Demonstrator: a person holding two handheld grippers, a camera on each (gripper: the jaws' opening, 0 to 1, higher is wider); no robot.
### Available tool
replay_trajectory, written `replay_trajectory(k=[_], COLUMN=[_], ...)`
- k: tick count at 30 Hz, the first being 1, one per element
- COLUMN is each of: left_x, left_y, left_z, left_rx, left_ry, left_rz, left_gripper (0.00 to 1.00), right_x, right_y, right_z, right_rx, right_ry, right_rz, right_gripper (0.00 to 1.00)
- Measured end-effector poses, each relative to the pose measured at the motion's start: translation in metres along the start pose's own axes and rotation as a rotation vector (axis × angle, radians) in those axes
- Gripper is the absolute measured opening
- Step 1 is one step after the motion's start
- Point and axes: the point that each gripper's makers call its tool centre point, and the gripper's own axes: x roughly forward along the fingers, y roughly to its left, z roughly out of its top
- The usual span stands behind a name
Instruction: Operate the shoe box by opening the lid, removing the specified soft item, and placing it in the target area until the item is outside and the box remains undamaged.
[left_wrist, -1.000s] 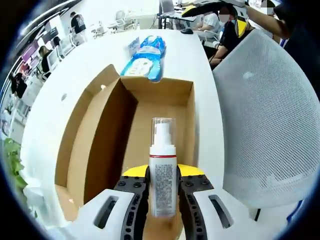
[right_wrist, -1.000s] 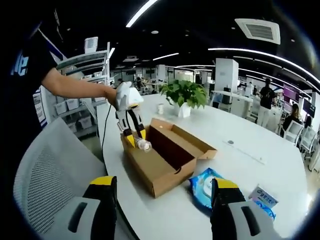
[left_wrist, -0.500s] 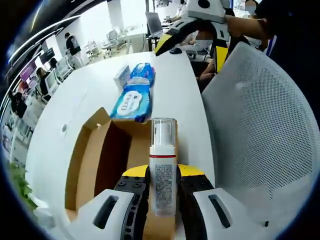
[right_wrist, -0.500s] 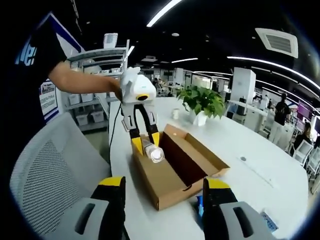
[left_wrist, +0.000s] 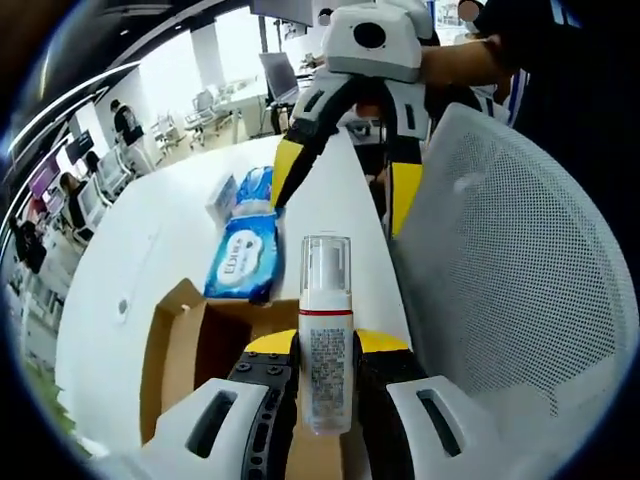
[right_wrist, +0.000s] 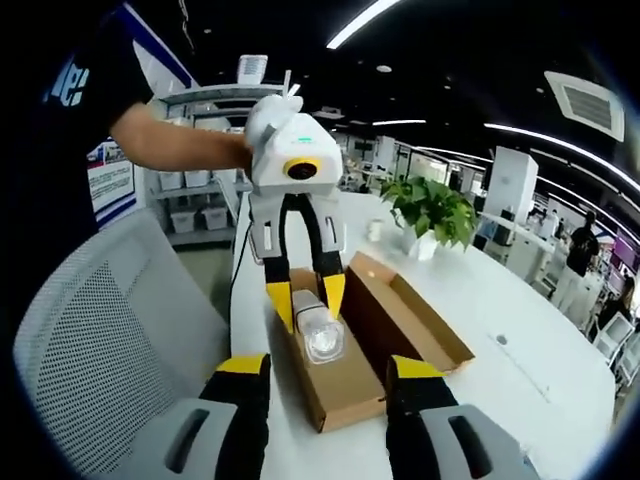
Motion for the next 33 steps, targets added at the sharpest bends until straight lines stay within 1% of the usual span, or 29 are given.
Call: replay_trajectory(k=[6, 11, 14, 16, 19, 22, 25, 28, 33], left_x=[0.005, 0.009, 0.01, 0.011, 0.012, 0.013, 0.014, 0.015, 0.016], left_y=[-0.005, -0.007, -0.006, -0.005, -0.005, -0.003, -0.002, 0.001, 0.008], left_z=[0.014, 0.021, 0.024, 0.025, 0.026, 0.025, 0.024, 0.023, 0.022], left_rx=[0.029, 0.041, 0.051, 0.057, 0.064, 0.069, 0.078, 0.094, 0.095], left_ry=[-0.026, -0.045, -0.056, -0.061, -0.067, -0.069, -0.069, -0.07, -0.081], left_rz=[-0.013, -0.024, -0.028, -0.031, -0.034, -0.034, -0.034, -0.024, -0.011], left_gripper=[0.19, 0.19, 0.19, 0.19, 0.19, 0.19, 0.2, 0.2, 0.2], right_x=[0.004, 0.006, 0.006, 0.006, 0.006, 0.007, 0.008, 0.01, 0.012], right_y=[0.005, 0.006, 0.006, 0.006, 0.006, 0.005, 0.005, 0.003, -0.003], right_z=[0.005, 0.009, 0.009, 0.009, 0.008, 0.006, 0.006, 0.005, 0.007], right_rx=[-0.049, -0.095, -0.122, -0.136, -0.162, -0.17, -0.202, -0.226, -0.25], right_ry=[0.005, 0.007, 0.021, 0.029, 0.041, 0.052, 0.063, 0.081, 0.11], right_rz=[0.02, 0.027, 0.031, 0.032, 0.035, 0.04, 0.044, 0.048, 0.055], right_gripper=[0.34, 0.26, 0.22, 0.22, 0.18, 0.18, 0.17, 0.16, 0.15])
